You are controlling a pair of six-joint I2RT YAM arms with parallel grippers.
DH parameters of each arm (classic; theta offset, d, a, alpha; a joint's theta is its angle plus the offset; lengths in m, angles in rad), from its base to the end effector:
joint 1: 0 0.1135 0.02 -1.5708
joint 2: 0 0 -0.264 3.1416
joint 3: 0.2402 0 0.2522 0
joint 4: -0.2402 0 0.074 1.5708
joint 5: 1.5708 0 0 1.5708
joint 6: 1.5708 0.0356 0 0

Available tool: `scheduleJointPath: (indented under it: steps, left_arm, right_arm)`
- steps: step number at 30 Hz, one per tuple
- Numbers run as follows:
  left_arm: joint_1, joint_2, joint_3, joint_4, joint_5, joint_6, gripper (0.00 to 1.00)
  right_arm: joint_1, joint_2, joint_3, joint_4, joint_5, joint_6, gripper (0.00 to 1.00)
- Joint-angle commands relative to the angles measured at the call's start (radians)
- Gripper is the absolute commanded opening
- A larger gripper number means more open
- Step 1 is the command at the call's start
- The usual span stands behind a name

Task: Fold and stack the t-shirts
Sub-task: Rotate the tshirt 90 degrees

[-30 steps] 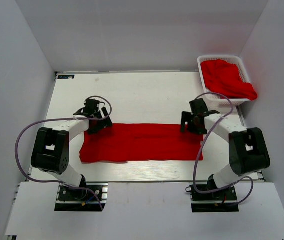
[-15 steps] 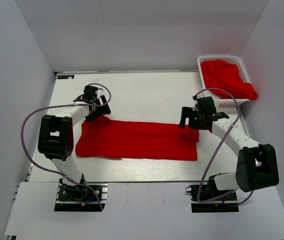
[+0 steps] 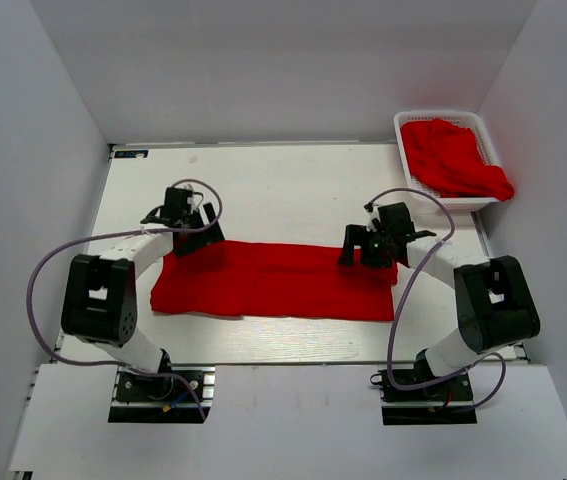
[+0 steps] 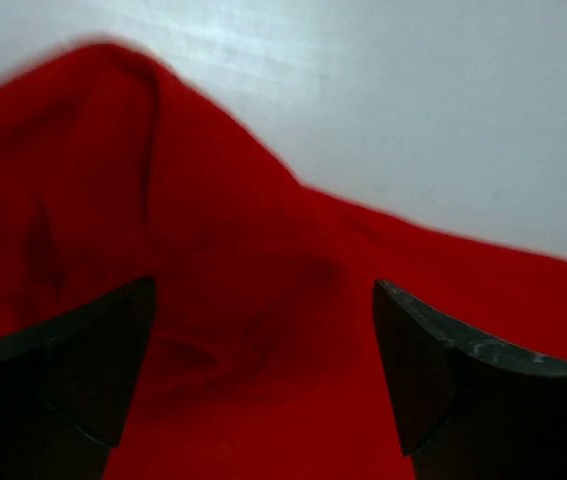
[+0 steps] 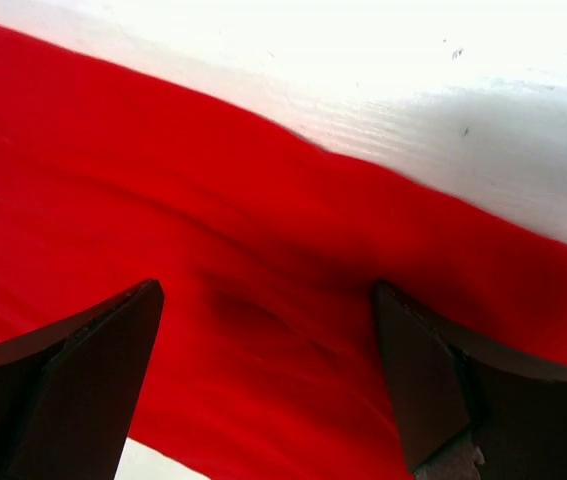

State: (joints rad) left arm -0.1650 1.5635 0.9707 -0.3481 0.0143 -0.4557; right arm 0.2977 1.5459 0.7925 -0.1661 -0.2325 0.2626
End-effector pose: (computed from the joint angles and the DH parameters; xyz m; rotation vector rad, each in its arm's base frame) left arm 0.3149 -0.0530 0.2018 -0.3610 2.5070 -0.2693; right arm 0.2834 0.0955 0.1672 -0.1441 2.5275 0.5201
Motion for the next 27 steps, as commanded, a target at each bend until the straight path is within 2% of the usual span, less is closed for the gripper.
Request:
scheduleJointPath:
  steps: [1, 6, 9, 10, 12, 13, 14, 15, 16, 18, 19, 20, 21, 23, 27]
  left_arm:
    - [-0.016, 0.064, -0.067, 0.084, 0.128, -0.037, 0.99]
    - [-0.016, 0.286, 0.098, 0.072, 0.092, -0.026, 0.99]
    - [-0.016, 0.476, 0.307, 0.063, 0.137, 0.000, 1.00]
    - [-0.027, 0.531, 0.439, 0.063, 0.147, 0.014, 1.00]
    - [-0.027, 0.728, 0.605, 0.048, 0.217, 0.023, 1.00]
    - [-0.036, 0.806, 0.822, 0.008, 0.248, 0.023, 1.00]
    - [-0.047, 0.890, 0.953, -0.027, 0.300, 0.032, 1.00]
    - [-0.047, 1.070, 1.237, -0.063, 0.329, 0.032, 1.00]
    - [-0.060, 1.155, 1.373, -0.083, 0.358, 0.032, 1.00]
    - [-0.085, 1.312, 1.578, 0.007, 0.461, -0.047, 1.00]
    - [-0.085, 1.313, 1.555, 0.093, 0.486, -0.082, 1.00]
    - [-0.109, 1.313, 1.504, 0.292, 0.504, -0.154, 1.00]
    - [-0.119, 1.296, 1.444, 0.346, 0.483, -0.164, 1.00]
    - [-0.140, 1.310, 1.477, 0.367, 0.415, -0.153, 1.00]
    - [-0.162, 1.330, 1.478, 0.422, 0.424, -0.166, 1.00]
  right_arm:
    - [0.008, 0.000, -0.045, 0.078, -0.034, 0.046, 0.90]
    - [0.015, -0.012, -0.183, 0.115, -0.076, 0.067, 0.90]
    - [0.055, -0.017, -0.231, 0.132, -0.114, 0.072, 0.90]
    - [0.067, -0.018, -0.240, 0.132, -0.143, 0.073, 0.90]
    - [0.133, -0.020, -0.269, 0.135, -0.212, 0.073, 0.90]
    - [0.155, -0.029, -0.277, 0.134, -0.226, 0.069, 0.90]
    - [0.232, -0.039, -0.288, 0.135, -0.250, 0.069, 0.90]
    - [0.260, -0.047, -0.295, 0.134, -0.257, 0.066, 0.90]
    - [0.314, -0.056, -0.297, 0.132, -0.266, 0.060, 0.90]
    - [0.389, -0.061, -0.277, 0.137, -0.319, 0.056, 0.90]
    - [0.441, -0.055, -0.253, 0.145, -0.335, 0.047, 0.90]
    - [0.487, -0.043, -0.243, 0.151, -0.373, 0.047, 0.90]
    - [0.530, -0.038, -0.205, 0.184, -0.386, 0.034, 0.90]
    - [0.587, -0.003, -0.179, 0.211, -0.403, 0.018, 0.90]
    - [0.627, 0.062, -0.109, 0.205, -0.415, -0.019, 0.90]
